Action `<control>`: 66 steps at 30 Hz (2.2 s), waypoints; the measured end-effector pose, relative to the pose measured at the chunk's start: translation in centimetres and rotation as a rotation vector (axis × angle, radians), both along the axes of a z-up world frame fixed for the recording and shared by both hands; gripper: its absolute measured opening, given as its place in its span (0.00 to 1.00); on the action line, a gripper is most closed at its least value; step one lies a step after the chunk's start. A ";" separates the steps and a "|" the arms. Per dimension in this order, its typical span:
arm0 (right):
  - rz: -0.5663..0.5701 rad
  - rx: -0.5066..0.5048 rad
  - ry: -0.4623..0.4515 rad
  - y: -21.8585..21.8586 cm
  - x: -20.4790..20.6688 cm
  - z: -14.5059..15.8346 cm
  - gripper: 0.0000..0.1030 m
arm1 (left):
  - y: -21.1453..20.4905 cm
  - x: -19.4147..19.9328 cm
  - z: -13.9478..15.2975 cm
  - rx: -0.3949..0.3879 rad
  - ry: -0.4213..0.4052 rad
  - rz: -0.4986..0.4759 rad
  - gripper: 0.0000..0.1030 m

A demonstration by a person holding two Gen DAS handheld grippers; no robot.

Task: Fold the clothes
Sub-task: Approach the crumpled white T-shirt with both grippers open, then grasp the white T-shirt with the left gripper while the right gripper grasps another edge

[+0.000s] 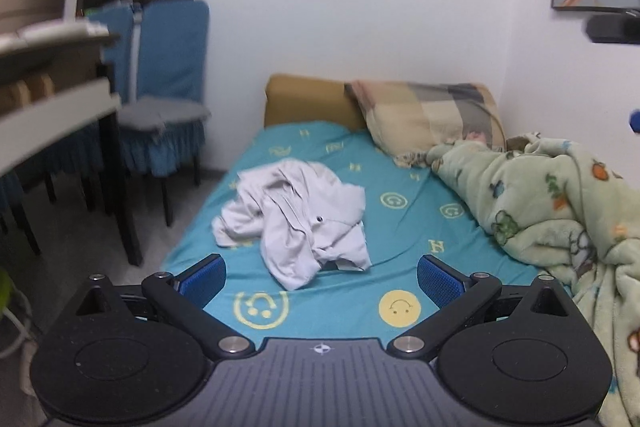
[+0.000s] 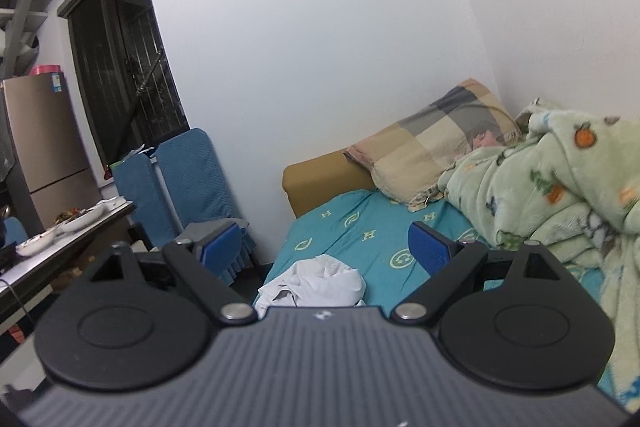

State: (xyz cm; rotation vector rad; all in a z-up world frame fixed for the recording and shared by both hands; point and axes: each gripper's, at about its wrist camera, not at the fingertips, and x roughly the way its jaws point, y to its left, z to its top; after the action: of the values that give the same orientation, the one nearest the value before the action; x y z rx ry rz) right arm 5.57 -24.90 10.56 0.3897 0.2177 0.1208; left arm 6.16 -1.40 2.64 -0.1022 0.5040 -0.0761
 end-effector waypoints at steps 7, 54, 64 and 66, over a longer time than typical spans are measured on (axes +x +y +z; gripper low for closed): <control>-0.014 0.000 -0.076 0.1 5.2 -8.5 0.89 | 0.3 12.4 -7.1 -0.034 0.059 0.013 0.94; 0.434 -0.415 0.253 13.2 12.0 -17.8 0.57 | 13.5 3.5 -10.3 -0.431 0.274 0.183 0.32; 0.756 -0.719 0.276 25.6 21.1 -20.5 0.42 | 18.2 5.1 -11.7 -0.407 0.277 0.262 0.36; 0.781 -0.788 0.280 27.2 22.2 -22.0 0.39 | 19.3 5.8 -12.6 -0.438 0.287 0.280 0.36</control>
State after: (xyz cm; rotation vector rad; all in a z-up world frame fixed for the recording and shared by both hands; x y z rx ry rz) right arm 27.79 2.34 -11.40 -0.4885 0.6594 0.7239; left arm 11.92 17.90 -10.00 -0.6170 0.7493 0.1053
